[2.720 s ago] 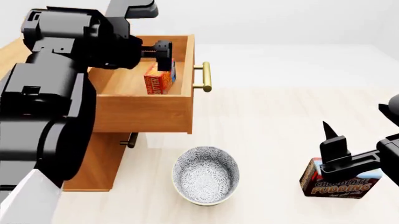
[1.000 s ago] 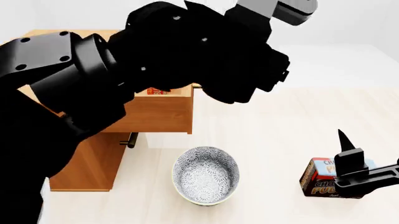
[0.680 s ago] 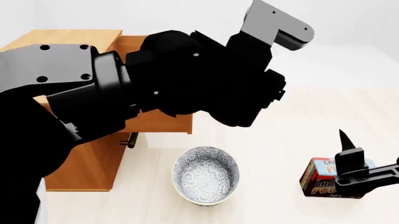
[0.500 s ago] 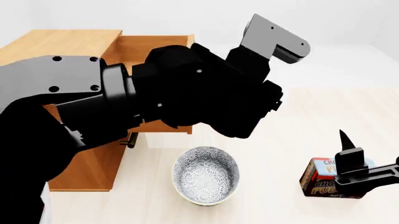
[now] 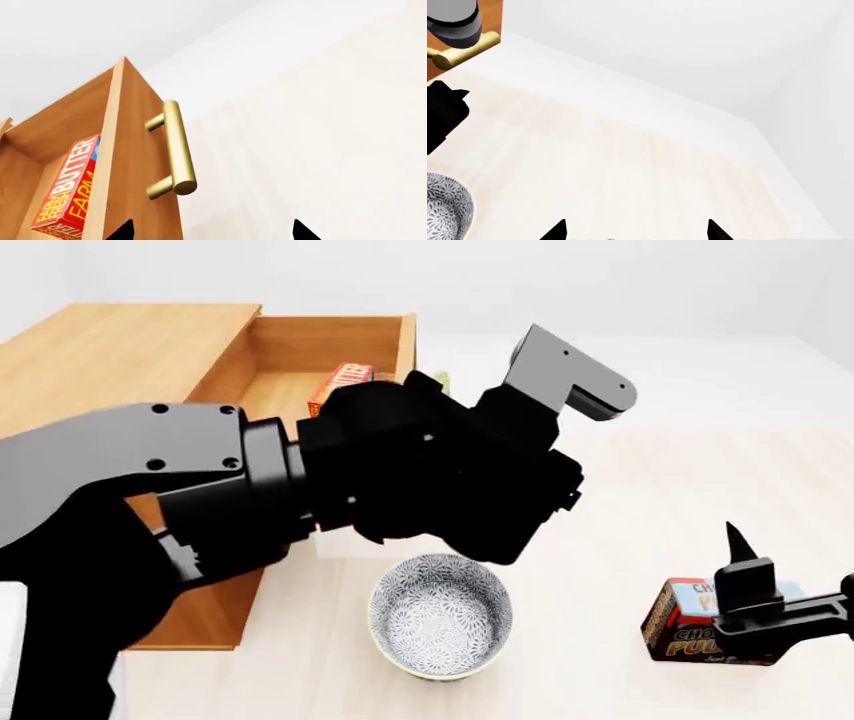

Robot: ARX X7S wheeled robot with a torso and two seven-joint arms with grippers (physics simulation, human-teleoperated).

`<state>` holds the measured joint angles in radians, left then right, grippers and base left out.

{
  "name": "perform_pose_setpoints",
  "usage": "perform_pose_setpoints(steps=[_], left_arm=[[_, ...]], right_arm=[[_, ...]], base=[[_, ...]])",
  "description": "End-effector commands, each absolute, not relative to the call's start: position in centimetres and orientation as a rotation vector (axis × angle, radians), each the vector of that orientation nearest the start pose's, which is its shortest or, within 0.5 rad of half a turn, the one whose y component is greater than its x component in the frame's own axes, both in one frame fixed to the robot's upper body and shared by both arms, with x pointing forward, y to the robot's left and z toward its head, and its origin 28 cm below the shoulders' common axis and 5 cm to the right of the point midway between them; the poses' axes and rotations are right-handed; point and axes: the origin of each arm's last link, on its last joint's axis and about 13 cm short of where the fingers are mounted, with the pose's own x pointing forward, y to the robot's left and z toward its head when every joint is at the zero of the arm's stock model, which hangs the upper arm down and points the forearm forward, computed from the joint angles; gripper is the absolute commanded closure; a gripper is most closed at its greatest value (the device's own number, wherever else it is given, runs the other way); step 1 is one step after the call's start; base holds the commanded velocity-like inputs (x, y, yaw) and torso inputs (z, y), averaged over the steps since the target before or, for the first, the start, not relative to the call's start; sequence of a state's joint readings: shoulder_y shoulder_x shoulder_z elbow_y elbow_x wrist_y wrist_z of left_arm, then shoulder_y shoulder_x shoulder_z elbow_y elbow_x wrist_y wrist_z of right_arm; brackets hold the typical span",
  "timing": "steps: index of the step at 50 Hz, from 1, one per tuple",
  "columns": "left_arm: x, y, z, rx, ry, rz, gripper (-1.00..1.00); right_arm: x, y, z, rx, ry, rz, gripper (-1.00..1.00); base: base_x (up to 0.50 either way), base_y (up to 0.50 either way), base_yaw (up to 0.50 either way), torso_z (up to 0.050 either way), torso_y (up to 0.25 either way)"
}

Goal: Put the butter at the back in the top drawer of the cabinet and close it.

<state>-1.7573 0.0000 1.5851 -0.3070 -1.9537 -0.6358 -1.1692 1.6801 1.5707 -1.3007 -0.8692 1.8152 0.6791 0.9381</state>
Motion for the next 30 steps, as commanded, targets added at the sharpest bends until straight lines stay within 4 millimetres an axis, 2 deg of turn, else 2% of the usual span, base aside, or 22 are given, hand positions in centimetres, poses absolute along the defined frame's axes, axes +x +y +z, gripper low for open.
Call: perform_pose_setpoints(steps=[1, 30], left_arm=[[29.0, 3.1, 26.8, 0.509, 0.415, -0.149, -1.00], [30.1, 4.2, 24.7, 0.545, 0.560, -0.108, -1.00]], right_arm=[[13.1, -18.8, 27.0, -0.378, 0.230, -0.059, -1.00], [13.0, -18.8, 27.0, -0.381, 0.231, -0.072, -1.00]], base=[[0.00, 0.00, 0.00, 0.000, 0.000], [0.00, 0.00, 0.00, 0.000, 0.000]])
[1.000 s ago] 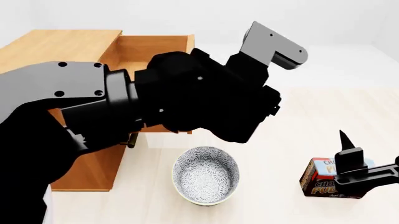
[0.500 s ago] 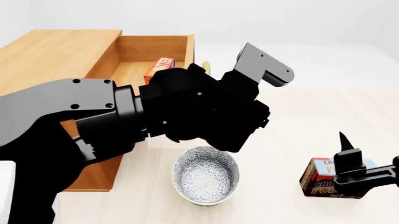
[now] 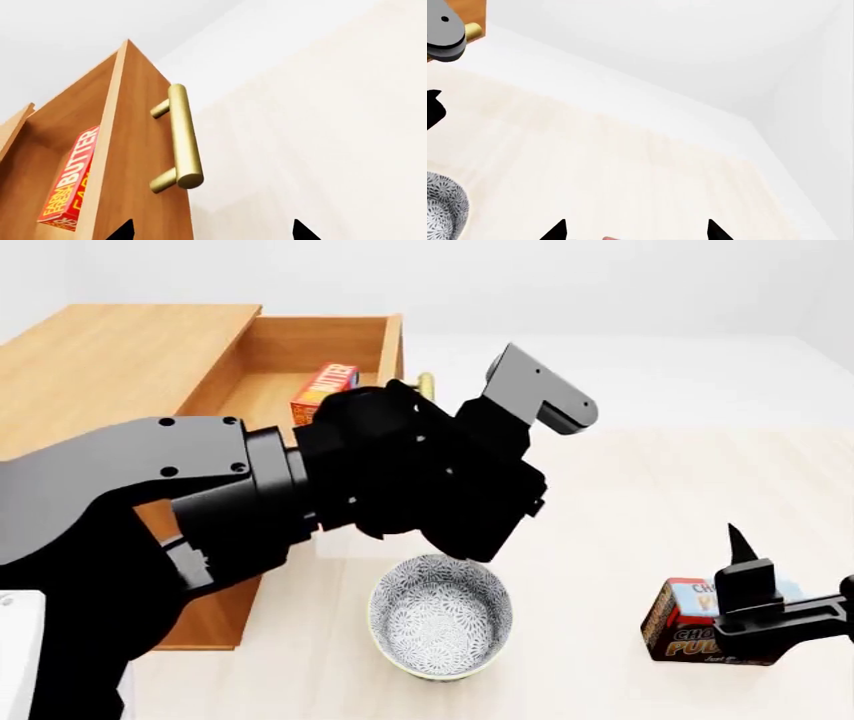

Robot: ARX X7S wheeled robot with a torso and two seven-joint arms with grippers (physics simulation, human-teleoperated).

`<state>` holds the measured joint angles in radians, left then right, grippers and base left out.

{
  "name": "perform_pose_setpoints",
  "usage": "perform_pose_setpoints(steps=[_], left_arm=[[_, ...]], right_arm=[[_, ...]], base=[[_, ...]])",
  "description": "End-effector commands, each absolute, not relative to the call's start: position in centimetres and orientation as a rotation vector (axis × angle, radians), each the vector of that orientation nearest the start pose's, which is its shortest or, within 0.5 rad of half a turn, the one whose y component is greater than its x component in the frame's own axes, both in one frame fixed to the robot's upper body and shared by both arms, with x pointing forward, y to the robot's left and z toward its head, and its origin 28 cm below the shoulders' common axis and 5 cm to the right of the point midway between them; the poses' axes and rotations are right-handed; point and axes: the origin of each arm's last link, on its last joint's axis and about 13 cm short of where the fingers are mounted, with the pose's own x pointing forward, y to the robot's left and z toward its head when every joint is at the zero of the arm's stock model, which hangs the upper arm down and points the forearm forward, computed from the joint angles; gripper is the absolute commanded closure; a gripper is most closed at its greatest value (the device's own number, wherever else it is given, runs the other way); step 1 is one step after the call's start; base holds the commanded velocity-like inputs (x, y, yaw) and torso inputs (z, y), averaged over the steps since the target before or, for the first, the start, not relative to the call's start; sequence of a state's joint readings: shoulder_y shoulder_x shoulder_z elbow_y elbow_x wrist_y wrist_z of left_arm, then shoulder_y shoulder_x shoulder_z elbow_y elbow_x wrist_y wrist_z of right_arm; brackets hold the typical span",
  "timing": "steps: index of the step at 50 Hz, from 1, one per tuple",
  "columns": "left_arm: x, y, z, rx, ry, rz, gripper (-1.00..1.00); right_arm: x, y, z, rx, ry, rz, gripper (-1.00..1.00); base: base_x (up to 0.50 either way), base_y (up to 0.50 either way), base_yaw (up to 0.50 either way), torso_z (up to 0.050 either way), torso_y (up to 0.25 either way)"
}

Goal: Put the butter at the back in the top drawer of the cabinet and close it.

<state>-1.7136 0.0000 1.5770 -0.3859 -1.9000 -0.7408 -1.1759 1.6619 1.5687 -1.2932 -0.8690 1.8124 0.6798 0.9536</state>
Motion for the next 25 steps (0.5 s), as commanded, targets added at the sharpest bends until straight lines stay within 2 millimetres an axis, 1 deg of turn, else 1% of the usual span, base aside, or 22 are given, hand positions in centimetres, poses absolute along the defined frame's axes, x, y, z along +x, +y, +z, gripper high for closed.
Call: perform_pose_setpoints(steps=[1, 11, 25], left_arm=[[30.1, 4.2, 24.6, 0.545, 0.569, -0.107, -1.00], [30.7, 4.7, 23.9, 0.548, 0.627, -0.086, -1.00], [31.5, 5.4, 23.7, 0.568, 0.648, -0.020, -1.00]], right_arm=[[13.1, -18.8, 27.0, -0.381, 0.231, -0.072, -1.00], [13.1, -18.8, 27.0, -0.381, 0.232, -0.071, -1.00], [13.0, -18.8, 27.0, -0.383, 0.231, -0.066, -1.00]], base=[[0.00, 0.00, 0.00, 0.000, 0.000], [0.00, 0.00, 0.00, 0.000, 0.000], [0.00, 0.00, 0.00, 0.000, 0.000]])
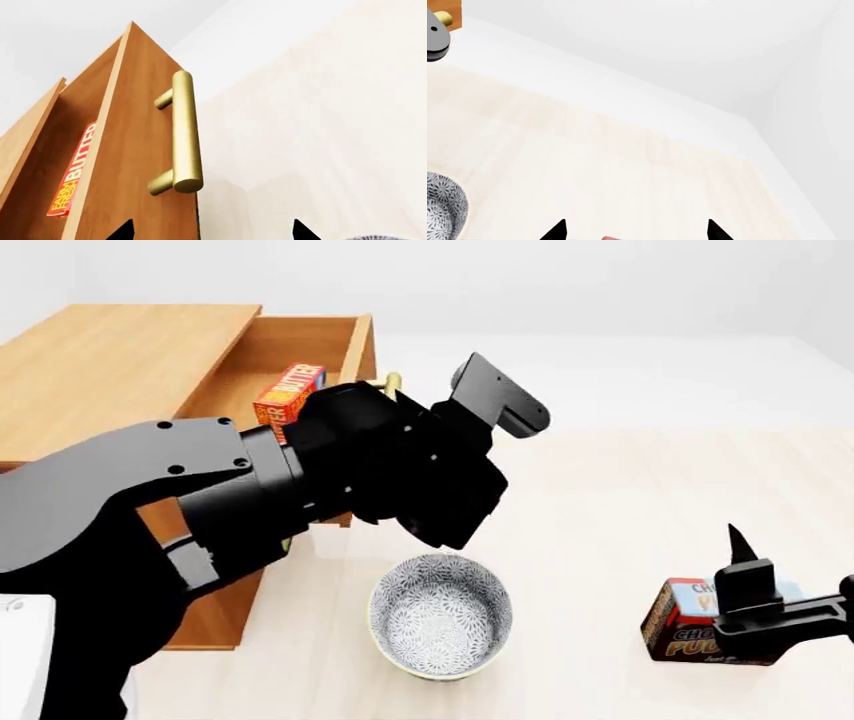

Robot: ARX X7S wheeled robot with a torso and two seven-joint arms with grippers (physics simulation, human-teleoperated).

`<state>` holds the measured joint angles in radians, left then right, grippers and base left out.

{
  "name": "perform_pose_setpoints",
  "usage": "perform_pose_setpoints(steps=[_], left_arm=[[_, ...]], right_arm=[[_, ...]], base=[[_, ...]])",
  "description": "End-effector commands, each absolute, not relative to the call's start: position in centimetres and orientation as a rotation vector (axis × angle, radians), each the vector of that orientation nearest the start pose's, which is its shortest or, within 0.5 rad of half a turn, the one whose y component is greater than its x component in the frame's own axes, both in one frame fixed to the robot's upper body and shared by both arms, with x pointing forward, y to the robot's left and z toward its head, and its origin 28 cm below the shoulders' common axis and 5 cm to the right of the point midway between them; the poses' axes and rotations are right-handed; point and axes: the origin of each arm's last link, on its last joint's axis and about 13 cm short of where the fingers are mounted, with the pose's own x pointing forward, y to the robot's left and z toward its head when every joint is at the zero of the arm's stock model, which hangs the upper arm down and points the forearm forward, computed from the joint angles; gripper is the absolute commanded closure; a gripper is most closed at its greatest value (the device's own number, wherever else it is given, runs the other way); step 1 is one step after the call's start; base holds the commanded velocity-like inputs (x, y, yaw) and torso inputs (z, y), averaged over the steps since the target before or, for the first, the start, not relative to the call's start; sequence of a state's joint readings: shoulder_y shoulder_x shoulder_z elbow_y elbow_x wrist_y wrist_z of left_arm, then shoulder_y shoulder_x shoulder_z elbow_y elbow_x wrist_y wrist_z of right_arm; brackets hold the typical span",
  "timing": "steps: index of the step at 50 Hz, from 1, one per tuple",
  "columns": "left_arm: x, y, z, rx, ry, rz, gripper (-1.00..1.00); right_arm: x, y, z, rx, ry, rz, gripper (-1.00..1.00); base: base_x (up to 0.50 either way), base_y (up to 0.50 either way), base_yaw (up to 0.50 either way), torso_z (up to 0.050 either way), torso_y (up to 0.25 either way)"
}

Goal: Put the butter at the back in the top drawer of the cabinet and close it.

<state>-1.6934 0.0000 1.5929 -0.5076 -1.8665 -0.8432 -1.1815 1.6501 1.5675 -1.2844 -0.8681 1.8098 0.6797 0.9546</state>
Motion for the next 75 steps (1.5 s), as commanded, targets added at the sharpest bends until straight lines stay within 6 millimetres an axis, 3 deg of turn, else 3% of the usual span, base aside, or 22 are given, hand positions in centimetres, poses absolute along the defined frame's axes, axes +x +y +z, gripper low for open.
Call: perform_pose_setpoints(steps=[1, 75], left_arm=[[31.5, 5.4, 23.8, 0.569, 0.649, -0.014, -1.00], [35.6, 9.6, 24.3, 0.612, 0.713, 0.330, -1.00]], right_arm=[[13.0, -18.8, 27.0, -0.383, 0.230, -0.066, -1.00], [12.9, -18.6, 27.0, -0.390, 0.220, -0.031, -1.00]], base=[[0.00, 0.00, 0.00, 0.000, 0.000], [0.00, 0.00, 0.00, 0.000, 0.000]])
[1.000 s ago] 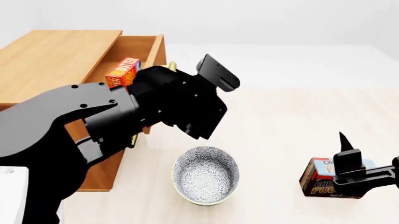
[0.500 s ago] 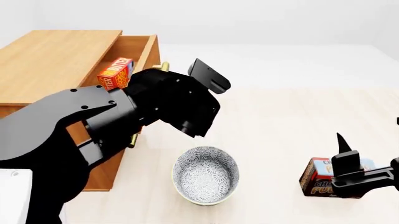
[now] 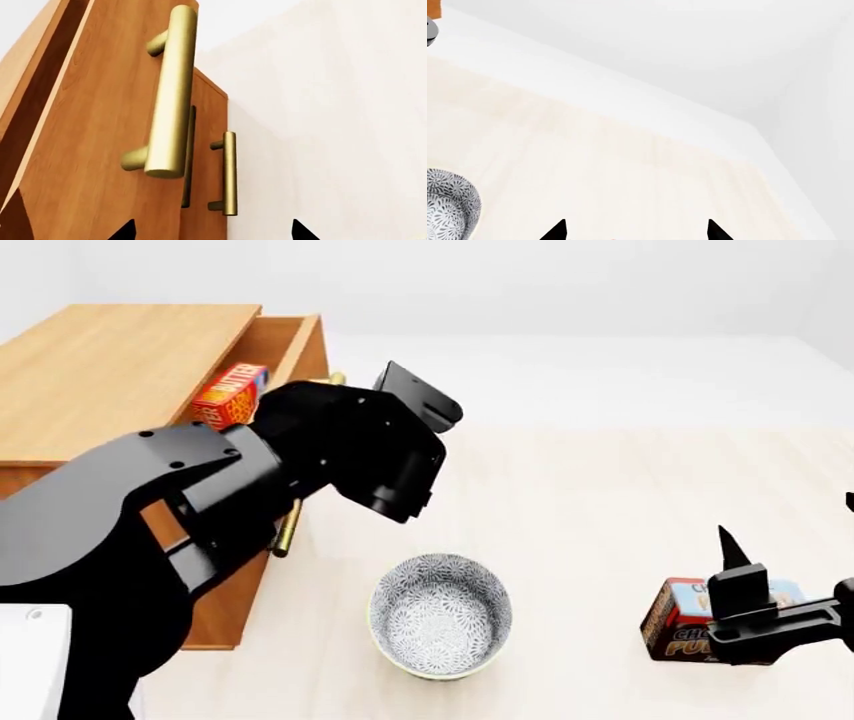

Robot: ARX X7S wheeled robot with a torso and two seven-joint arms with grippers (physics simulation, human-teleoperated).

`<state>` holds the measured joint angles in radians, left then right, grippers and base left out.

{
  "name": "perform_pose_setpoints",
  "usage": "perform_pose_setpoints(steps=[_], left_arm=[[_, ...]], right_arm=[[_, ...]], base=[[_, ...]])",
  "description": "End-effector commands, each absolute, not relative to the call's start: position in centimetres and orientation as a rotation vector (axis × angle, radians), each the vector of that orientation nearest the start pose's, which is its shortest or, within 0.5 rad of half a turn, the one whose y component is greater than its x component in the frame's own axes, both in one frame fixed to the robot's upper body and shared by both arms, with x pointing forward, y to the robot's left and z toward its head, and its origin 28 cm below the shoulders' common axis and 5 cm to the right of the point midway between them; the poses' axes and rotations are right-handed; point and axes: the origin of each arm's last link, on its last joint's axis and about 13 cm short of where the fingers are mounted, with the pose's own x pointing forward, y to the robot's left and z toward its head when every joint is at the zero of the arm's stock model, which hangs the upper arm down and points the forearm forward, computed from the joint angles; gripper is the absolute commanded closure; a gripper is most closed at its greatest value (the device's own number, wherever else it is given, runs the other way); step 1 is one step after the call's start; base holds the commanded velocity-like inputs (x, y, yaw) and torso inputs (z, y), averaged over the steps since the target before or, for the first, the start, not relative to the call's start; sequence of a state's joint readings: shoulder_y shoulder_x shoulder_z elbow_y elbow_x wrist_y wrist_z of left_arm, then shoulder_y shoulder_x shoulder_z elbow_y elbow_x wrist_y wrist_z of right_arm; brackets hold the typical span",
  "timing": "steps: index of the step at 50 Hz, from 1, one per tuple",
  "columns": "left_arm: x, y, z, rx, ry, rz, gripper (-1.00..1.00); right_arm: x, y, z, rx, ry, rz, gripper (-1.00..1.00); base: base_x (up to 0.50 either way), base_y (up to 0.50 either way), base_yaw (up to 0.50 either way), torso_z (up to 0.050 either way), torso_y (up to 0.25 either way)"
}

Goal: Put the butter at the back in the top drawer of the cabinet and close it.

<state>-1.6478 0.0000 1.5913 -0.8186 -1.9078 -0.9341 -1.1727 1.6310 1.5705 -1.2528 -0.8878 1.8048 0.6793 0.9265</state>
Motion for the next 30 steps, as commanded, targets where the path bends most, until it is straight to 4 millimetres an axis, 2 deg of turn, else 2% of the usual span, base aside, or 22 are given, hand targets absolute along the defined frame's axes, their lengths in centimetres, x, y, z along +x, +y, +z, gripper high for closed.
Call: perform_pose_setpoints(steps=[1, 30], left_arm=[[35.6, 9.7, 24.3, 0.613, 0.715, 0.337, -1.00], [36.1, 11.0, 23.6, 0.662, 0.760, 0.457, -1.00]], right_arm=[[12.9, -18.6, 27.0, -0.390, 0.219, -0.031, -1.00], [12.8, -18.6, 27.2, -0.394, 0.216, -0.029, -1.00]], base=[[0.00, 0.00, 0.00, 0.000, 0.000], [0.00, 0.00, 0.00, 0.000, 0.000]])
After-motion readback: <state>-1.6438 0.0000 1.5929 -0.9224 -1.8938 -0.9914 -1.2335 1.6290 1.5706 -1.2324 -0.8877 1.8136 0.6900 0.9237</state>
